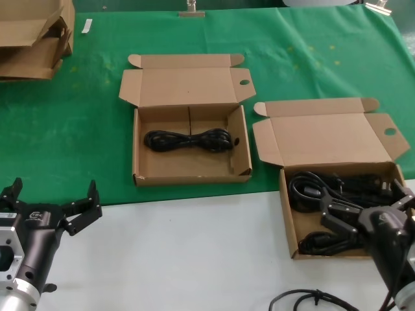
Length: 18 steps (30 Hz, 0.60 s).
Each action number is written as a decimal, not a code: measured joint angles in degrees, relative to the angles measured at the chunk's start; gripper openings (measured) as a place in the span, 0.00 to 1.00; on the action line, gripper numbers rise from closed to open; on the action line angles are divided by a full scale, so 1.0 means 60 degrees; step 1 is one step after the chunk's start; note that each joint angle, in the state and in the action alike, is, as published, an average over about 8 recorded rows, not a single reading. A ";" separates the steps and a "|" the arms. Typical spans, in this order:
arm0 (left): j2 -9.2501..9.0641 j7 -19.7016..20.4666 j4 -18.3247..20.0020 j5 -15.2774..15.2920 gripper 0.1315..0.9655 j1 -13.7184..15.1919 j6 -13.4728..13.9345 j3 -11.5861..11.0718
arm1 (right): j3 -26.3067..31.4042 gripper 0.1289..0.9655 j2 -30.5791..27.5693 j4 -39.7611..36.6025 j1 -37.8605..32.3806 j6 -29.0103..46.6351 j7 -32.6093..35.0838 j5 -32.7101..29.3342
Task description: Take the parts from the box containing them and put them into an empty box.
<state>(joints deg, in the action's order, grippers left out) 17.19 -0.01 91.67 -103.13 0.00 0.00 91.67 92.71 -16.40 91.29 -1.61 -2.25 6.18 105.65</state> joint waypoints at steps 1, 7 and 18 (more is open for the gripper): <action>0.0000 0.0000 0.0000 0.0000 1.00 0.0000 0.0000 0.0000 | -0.0020 1.00 -0.0015 0.0007 0.0032 0.0044 -0.0122 -0.0049; 0.0000 0.0001 0.0000 0.0000 1.00 0.0000 0.0000 0.0000 | -0.0046 1.00 -0.0034 0.0017 0.0070 0.0100 -0.0273 -0.0112; 0.0000 0.0001 0.0000 0.0000 1.00 0.0000 0.0000 0.0000 | -0.0047 1.00 -0.0035 0.0017 0.0071 0.0101 -0.0276 -0.0114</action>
<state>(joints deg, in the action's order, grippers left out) 17.19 0.00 91.67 -103.13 0.00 0.00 91.67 92.43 -16.61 91.40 -1.18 -1.64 4.52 104.97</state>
